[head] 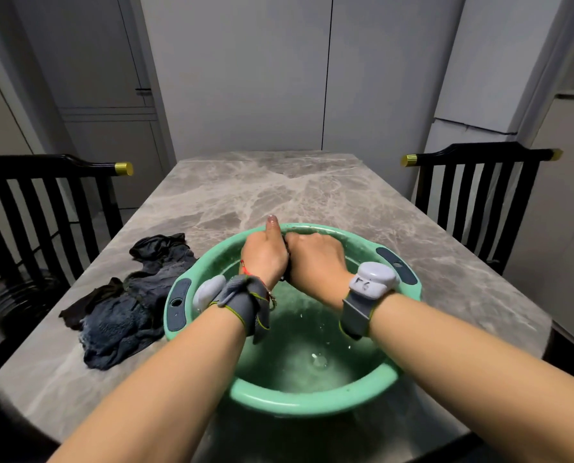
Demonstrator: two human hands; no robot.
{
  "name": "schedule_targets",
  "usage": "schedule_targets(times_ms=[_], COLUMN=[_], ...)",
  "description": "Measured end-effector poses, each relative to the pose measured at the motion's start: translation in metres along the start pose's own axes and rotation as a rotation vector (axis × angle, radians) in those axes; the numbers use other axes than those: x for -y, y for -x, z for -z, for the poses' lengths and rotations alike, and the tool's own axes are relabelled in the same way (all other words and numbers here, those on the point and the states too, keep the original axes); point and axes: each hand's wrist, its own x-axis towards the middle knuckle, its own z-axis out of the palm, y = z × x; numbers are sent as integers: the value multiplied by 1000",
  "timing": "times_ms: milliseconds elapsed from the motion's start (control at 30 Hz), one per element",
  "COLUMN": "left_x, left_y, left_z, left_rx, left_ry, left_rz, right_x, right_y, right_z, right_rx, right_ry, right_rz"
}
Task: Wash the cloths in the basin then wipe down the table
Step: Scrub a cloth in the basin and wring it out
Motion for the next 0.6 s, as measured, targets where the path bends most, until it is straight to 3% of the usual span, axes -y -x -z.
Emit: schedule_targets(times_ms=[100,200,467,600], left_x=[1,3,-5,-6], left_y=[2,3,11,15], left_z=[0,1,-1,-5], left_rx=[-3,-3,62,145], left_ry=[-134,-172,20,-39], left_rz=[-145,-238,-348,-339], right_x=[2,3,-5,-13], right_y=[0,3,23,28], right_z=[3,3,20,13], right_rx=[168,282,428,496], right_ry=[-204,-390,-791,-874], right_rz=[-115,-86,-313,-339])
